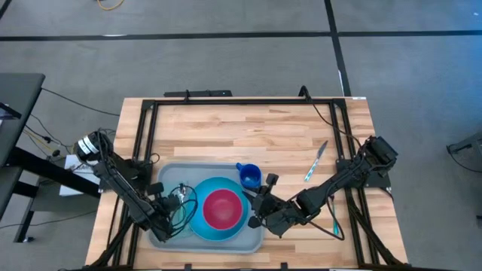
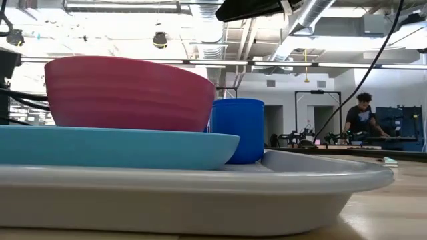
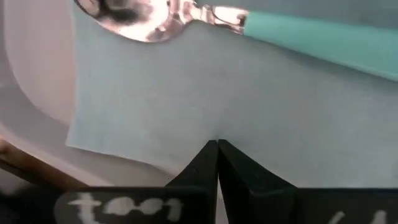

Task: Set up tray
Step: Adjust the blue napkin on the gray serving tray

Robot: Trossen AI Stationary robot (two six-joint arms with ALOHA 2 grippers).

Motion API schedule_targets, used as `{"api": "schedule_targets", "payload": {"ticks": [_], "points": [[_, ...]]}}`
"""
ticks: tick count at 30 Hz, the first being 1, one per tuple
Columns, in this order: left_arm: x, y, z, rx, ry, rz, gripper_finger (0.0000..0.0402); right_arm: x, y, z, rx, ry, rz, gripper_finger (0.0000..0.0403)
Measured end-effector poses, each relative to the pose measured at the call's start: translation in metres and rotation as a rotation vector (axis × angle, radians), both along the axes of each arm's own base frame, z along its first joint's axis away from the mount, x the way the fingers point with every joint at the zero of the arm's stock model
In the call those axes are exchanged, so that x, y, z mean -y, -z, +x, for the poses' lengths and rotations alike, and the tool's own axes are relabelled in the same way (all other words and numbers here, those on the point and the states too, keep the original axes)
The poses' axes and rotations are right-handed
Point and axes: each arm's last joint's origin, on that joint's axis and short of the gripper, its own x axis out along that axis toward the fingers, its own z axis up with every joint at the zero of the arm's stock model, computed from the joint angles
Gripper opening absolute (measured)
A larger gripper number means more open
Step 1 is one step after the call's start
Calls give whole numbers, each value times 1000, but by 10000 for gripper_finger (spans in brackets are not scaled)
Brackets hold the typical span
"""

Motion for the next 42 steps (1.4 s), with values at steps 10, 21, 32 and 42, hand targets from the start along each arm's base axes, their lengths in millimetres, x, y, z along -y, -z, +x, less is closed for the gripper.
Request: {"api": "schedule_targets", "payload": {"ticks": [10, 21, 32, 42], "points": [[-16, -1, 12, -1, 4, 69, 0, -1, 0, 0, -1, -5, 0, 68], [-22, -2, 16, 33, -24, 116, 0, -1, 0, 0, -2, -5, 0, 68], [-34, 17, 2, 42, -130, 164, 0, -1, 0, 0, -2, -5, 0, 68], [-44, 20, 6, 59, -128, 208, 0, -1, 0, 0, -2, -5, 0, 68]]}}
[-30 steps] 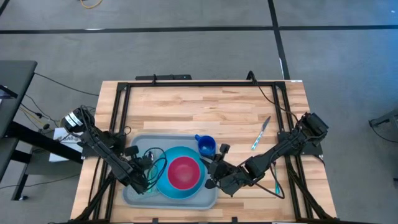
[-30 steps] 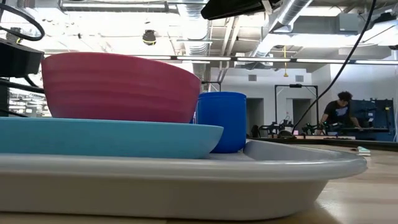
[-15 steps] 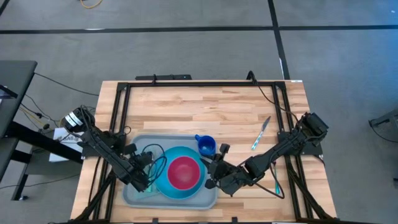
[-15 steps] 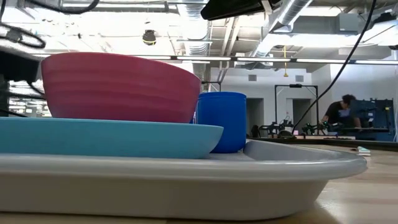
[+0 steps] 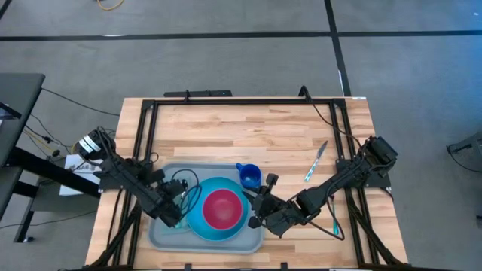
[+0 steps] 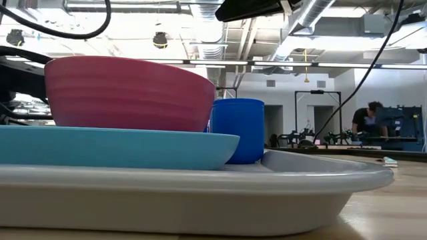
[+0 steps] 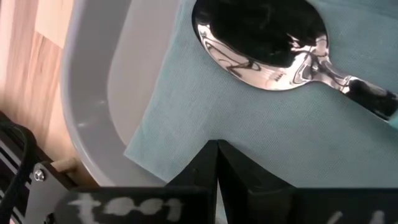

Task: Set up tray
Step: Adjust the blue napkin on the gray serving tray, then put the blue fork beside the green spoon on the blue napkin on the gray serving tray

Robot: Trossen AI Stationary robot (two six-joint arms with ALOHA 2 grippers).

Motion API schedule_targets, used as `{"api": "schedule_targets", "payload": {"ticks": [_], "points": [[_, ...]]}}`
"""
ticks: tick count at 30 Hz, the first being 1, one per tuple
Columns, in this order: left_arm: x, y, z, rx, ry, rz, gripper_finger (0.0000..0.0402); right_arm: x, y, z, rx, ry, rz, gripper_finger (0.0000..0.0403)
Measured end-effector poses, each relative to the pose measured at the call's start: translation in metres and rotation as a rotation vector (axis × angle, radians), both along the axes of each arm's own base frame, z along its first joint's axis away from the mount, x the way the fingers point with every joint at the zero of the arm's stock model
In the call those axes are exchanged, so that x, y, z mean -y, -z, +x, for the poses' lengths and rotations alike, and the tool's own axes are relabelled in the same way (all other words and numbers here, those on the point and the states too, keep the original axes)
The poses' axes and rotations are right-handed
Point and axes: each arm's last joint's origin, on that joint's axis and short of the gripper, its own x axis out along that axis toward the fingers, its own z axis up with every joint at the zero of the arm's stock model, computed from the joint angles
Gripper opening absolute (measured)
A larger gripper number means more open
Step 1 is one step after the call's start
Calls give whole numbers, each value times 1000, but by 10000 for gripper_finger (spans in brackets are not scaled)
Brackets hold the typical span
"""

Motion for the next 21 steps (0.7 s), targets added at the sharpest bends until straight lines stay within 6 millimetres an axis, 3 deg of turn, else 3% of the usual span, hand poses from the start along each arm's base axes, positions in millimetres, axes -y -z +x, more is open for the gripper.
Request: {"api": "schedule_targets", "payload": {"ticks": [6, 11, 17, 21], "points": [[1, -2, 2, -10, 6, -5, 0, -2, 1, -2, -18, -8, -15, 68], [10, -21, 7, -3, 21, -9, 0, -10, -12, -17, -49, -64, -66, 68], [22, -61, 10, 31, 10, 1, 0, -18, -47, -62, -67, -160, 102, 68], [36, -92, 17, 205, 6, 50, 0, -14, -55, -99, -162, -135, 309, 68]]}}
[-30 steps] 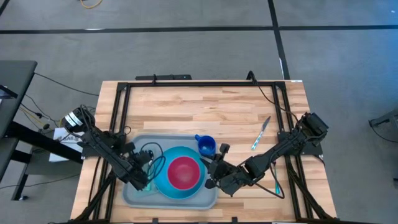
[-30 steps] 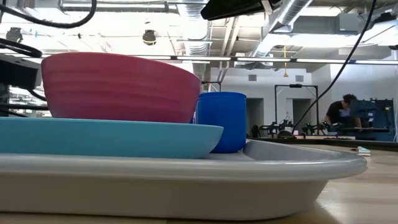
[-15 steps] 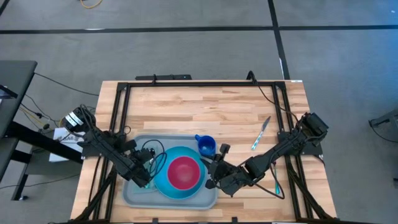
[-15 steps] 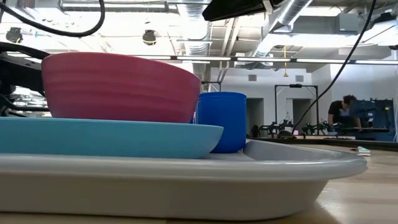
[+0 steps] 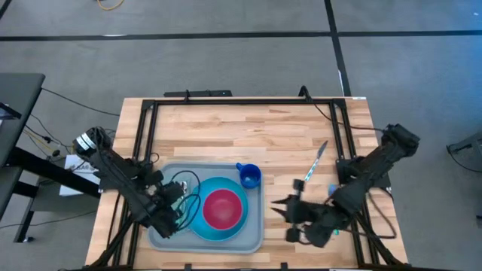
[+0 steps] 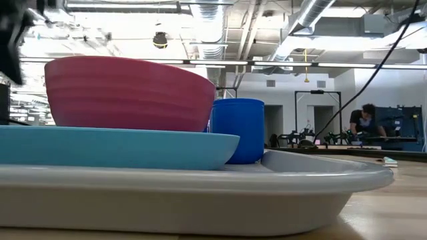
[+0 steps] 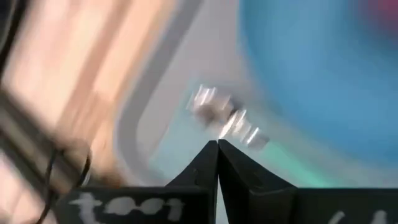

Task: Set up tray
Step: Put the blue fork beside the green spoon on the blue napkin on the gray serving tray

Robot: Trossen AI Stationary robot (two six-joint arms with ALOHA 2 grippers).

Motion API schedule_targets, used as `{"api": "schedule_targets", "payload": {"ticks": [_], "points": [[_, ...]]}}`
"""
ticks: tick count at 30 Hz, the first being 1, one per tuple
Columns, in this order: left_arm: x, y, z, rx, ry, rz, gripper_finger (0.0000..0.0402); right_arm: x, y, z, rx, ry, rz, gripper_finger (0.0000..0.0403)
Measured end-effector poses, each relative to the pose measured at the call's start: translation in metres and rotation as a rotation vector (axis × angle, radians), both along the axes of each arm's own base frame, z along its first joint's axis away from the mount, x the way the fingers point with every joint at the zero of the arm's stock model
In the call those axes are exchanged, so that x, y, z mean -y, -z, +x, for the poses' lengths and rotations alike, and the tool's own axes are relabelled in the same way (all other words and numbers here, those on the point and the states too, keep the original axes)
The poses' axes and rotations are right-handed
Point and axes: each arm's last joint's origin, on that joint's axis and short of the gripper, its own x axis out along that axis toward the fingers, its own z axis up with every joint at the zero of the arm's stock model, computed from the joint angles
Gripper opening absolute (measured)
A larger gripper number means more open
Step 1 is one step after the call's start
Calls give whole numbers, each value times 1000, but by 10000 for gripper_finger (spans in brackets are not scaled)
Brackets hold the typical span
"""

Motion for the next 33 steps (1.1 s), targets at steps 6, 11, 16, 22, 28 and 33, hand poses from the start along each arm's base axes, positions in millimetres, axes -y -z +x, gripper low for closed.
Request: {"api": "schedule_targets", "payload": {"ticks": [6, 11, 16, 22, 28, 33], "points": [[22, -30, 14, 487, 110, 134, 0, 4, 21, -36, -310, 162, 170, 68], [31, -36, 27, 703, 134, 183, 2, 4, 38, -46, -537, 315, 244, 68], [29, -36, 39, 643, 193, 181, 22, 2, 56, -46, -621, 409, 261, 68], [17, -38, 54, 615, 201, 255, 66, -2, 75, -45, -729, 477, 237, 68], [2, -39, 64, 615, 150, 316, 88, -4, 105, -29, -811, 373, 87, 68], [-7, -39, 71, 569, 159, 361, 89, 9, 133, -8, -980, 479, 147, 68]]}}
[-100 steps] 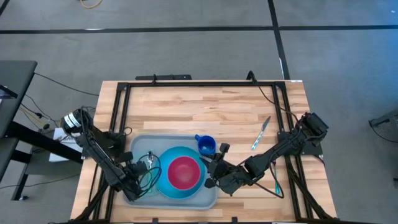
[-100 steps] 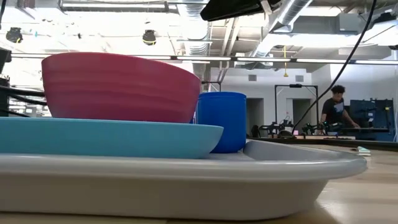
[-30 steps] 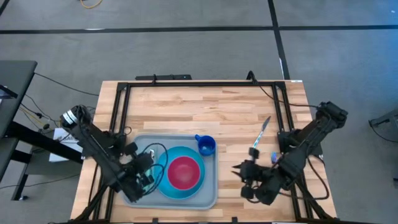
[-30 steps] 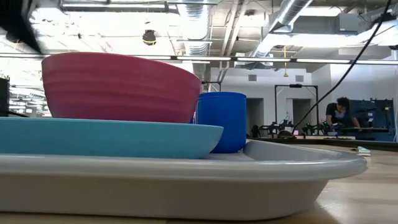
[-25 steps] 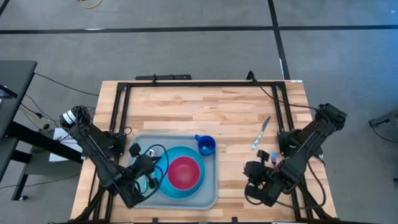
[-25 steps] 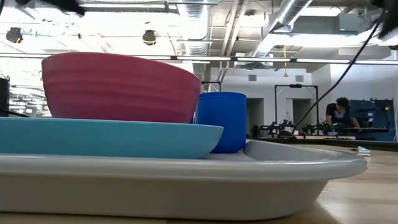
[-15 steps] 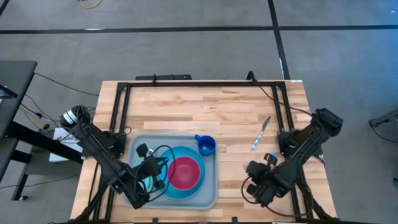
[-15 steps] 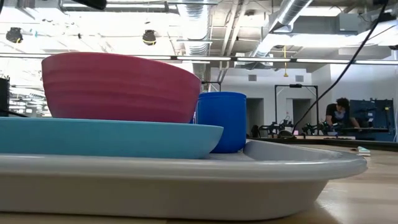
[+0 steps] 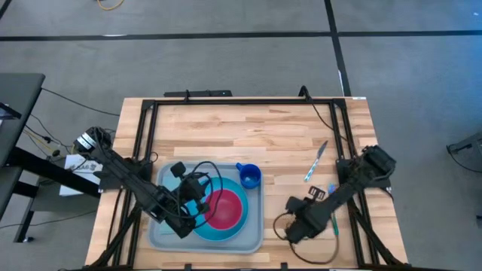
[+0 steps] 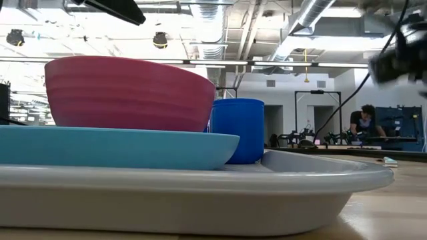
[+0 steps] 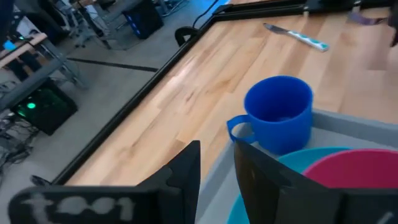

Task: Set up tray
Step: Put the blue fork beside the green spoon on the blue napkin on the gray serving tray

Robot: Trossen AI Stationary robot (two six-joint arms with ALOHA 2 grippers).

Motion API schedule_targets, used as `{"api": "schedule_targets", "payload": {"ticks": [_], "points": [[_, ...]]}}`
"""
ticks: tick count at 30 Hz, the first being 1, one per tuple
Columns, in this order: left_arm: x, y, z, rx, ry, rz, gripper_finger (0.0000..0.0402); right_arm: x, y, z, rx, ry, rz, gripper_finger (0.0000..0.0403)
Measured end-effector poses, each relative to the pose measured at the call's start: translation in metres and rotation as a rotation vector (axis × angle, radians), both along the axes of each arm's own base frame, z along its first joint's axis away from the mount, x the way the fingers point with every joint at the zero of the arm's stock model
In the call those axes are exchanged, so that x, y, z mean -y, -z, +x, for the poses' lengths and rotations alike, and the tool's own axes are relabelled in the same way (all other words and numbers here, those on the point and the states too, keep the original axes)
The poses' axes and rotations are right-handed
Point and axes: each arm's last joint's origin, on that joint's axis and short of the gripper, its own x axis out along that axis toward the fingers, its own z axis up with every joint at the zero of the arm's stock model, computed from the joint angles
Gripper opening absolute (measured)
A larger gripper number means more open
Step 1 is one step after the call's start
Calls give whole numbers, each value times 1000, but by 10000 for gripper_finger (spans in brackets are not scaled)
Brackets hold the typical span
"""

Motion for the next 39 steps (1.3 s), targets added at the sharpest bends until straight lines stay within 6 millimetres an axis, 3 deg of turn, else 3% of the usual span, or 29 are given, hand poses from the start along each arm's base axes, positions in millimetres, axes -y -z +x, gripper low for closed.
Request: {"api": "schedule_targets", "payload": {"ticks": [4, 8, 16, 23, 32, 39], "points": [[-4, 0, 3, -14, -8, 11, 89, 12, 10, 5, -177, 18, 57, 68], [-4, 0, 3, -9, -11, 16, 88, 28, 4, 7, -264, 47, 47, 68], [-5, -1, 3, -19, -4, 49, 88, 47, -44, -7, -203, 289, 25, 68], [-5, -1, 3, -20, -3, 51, 88, 29, -75, -36, -45, 456, 37, 68], [-5, 0, 3, -30, 1, 58, 88, -1, -69, -85, 32, 653, -5, 68], [-5, -1, 3, -27, 1, 55, 88, -4, -36, -106, 156, 746, -68, 68]]}}
